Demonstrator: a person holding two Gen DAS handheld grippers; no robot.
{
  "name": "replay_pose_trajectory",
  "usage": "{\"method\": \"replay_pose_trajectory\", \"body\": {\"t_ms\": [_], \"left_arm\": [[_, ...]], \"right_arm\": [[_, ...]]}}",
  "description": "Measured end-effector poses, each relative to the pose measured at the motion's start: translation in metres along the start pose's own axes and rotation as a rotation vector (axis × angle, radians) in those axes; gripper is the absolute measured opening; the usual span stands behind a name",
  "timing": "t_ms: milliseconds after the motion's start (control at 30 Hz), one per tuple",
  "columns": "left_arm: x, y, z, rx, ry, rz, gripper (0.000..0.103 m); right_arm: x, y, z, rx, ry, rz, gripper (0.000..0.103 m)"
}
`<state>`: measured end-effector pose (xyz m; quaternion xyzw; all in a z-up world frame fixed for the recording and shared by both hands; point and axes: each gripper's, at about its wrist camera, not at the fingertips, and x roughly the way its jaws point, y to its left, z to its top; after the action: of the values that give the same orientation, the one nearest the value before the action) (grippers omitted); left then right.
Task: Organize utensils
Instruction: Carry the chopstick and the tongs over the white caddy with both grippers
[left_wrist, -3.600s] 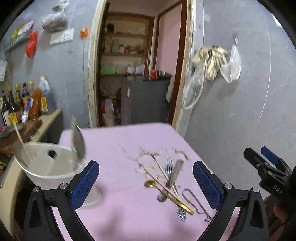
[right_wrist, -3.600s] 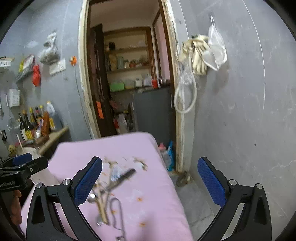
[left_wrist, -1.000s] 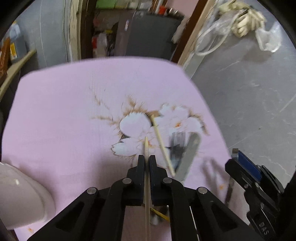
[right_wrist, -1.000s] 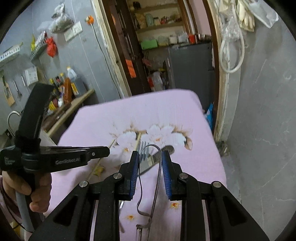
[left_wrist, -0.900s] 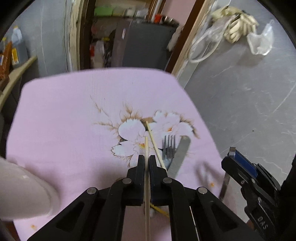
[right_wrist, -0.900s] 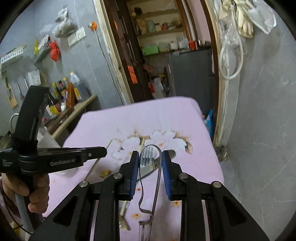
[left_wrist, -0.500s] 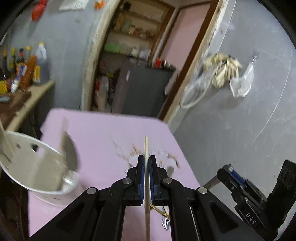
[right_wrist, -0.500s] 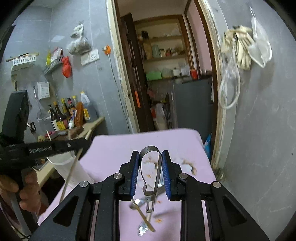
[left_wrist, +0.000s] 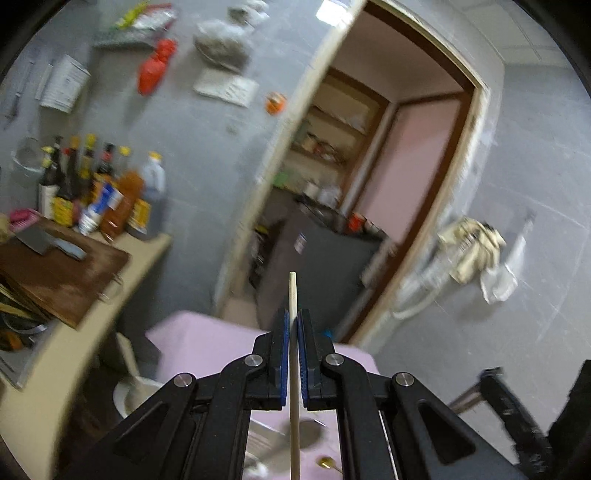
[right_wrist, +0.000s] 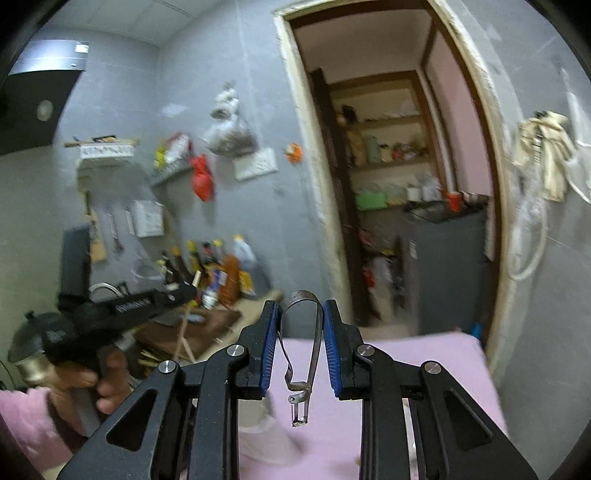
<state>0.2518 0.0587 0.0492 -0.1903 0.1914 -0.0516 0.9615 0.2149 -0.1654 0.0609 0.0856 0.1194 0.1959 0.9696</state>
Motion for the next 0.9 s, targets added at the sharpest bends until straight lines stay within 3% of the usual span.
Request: {"method": "replay_pose_trajectory", "body": {"t_ms": [133,400,667,900], "left_arm": [[0.002,0.031,0.018,-0.014,-0.052,0.057,0.005],[0.030,0.089,0.024,-0.060,-0.098,0.137,0.005],[0.054,0.104,0.018,-0.080,-0.140,0.167,0.005],[0.054,0.097,-0.001,-0.036,-0.198,0.217,0.005]], "right_arm": [[0.023,0.027,0.002,-0.016,0.003,0.050,0.022],[0.067,0.048,-0.030,-0.014,0.092,0.036,0.022],[0.091,0.050,-0.066,0.004,0.154,-0.011,0.022],[0.102,0.057,-0.082,-0.016,0.173,-0.036,0.022]]}}
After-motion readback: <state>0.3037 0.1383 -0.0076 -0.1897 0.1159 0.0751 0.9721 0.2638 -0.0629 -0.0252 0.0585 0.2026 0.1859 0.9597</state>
